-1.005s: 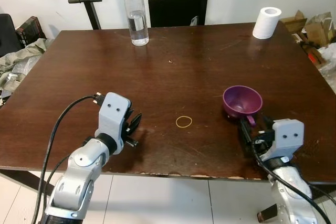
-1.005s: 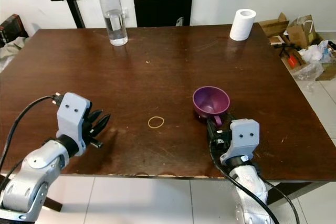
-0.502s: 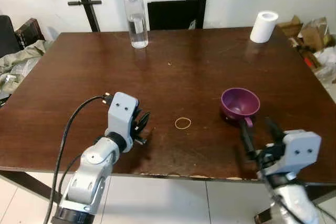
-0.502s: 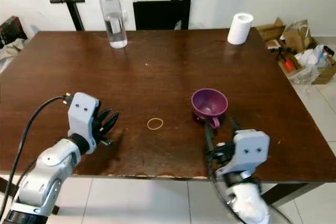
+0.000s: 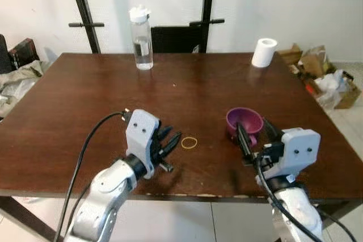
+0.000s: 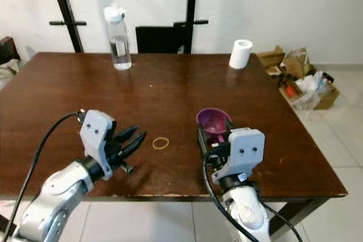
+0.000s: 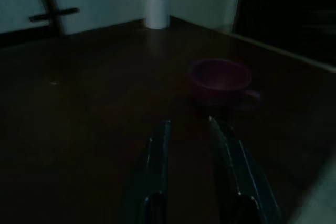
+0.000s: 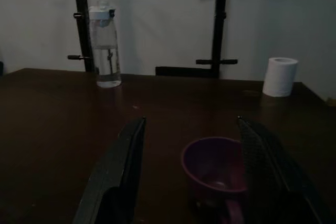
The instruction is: Setting the table
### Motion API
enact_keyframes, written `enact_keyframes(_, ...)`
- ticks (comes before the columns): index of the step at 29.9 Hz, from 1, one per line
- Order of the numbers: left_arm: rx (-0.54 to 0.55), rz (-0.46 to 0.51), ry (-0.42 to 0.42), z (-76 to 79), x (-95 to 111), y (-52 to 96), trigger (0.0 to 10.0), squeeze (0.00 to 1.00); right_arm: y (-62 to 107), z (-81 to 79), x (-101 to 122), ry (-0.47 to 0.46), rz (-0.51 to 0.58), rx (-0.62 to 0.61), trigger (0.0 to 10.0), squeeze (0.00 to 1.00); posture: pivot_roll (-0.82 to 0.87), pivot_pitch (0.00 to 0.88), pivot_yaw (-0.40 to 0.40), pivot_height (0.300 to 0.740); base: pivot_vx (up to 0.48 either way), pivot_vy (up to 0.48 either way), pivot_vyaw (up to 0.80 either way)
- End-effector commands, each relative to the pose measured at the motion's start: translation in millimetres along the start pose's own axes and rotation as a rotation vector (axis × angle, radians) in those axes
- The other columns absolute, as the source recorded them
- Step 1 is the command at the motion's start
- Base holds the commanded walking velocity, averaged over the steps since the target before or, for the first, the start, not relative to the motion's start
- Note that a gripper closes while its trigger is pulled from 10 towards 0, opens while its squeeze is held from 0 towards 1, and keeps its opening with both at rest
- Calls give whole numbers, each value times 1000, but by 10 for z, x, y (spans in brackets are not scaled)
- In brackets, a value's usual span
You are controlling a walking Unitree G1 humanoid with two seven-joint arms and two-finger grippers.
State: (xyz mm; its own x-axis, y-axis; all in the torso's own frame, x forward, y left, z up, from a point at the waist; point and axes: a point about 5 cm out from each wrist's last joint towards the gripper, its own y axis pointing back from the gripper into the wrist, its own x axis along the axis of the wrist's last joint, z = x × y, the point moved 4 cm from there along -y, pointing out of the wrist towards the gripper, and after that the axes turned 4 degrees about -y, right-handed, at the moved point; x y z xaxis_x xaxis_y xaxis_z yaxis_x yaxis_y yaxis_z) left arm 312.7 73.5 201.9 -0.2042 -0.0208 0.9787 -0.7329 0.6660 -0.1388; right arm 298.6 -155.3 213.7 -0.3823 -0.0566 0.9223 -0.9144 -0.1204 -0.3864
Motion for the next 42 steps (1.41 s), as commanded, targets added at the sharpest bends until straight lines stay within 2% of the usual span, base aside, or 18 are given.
enact_keyframes(1,-65,-18,35,101,-30,39,10000,0,36,11,-72,0,-36,2,10000,0,-70,34,84,740,0,0,0)
enact_keyframes(2,-88,-24,24,117,-32,74,10000,0,53,18,-95,5,-47,4,10000,0,-71,35,81,740,0,0,0)
enact_keyframes(5,-69,-38,-26,44,-40,128,10000,0,119,31,-150,12,-80,14,10000,0,-72,37,79,740,0,0,0)
enact_keyframes(13,-19,-68,-36,-72,-111,159,10000,0,237,-17,-214,4,-129,48,10000,0,-73,45,80,740,0,0,0)
enact_keyframes(18,29,-75,-23,-101,-131,129,10000,0,223,-70,-210,-13,-130,55,10000,0,-70,54,74,740,0,0,0)
enact_keyframes(19,71,-76,-17,-129,-147,104,10000,0,206,-76,-223,-32,-133,49,10000,0,-70,56,74,740,0,0,0)
enact_keyframes(25,163,-74,7,-188,-173,63,10000,0,172,-67,-235,-68,-135,37,10000,0,-64,58,71,740,0,0,0)
enact_keyframes(42,264,-84,30,-254,-229,19,10000,0,190,-85,-273,-102,-169,21,10000,0,-65,72,73,740,0,0,0)
